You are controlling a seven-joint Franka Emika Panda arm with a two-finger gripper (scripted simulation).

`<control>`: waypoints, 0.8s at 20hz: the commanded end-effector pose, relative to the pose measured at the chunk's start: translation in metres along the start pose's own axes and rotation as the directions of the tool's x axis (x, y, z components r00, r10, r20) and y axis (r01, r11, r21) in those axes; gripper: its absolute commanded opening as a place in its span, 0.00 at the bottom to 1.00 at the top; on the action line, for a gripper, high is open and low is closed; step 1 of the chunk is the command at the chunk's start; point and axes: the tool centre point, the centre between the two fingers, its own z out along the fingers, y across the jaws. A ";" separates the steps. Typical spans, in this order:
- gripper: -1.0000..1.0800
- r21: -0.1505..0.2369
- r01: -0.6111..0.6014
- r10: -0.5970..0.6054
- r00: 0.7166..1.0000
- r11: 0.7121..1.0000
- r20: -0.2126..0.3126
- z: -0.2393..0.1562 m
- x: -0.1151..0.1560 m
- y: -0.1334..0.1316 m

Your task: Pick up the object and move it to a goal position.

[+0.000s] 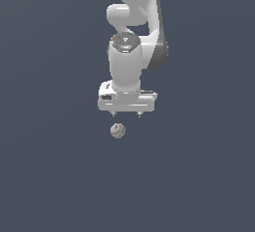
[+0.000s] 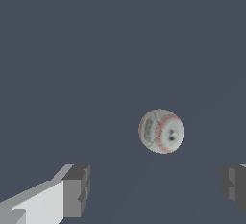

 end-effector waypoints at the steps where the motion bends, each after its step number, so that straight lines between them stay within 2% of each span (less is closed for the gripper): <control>1: 0.96 0.000 0.000 0.000 1.000 1.000 0.000 0.000 0.000 0.000; 10: 0.96 0.015 0.055 -0.054 0.997 0.998 -0.053 -0.022 0.014 -0.025; 16: 0.96 0.016 0.038 -0.037 0.998 0.999 -0.048 -0.018 0.014 -0.022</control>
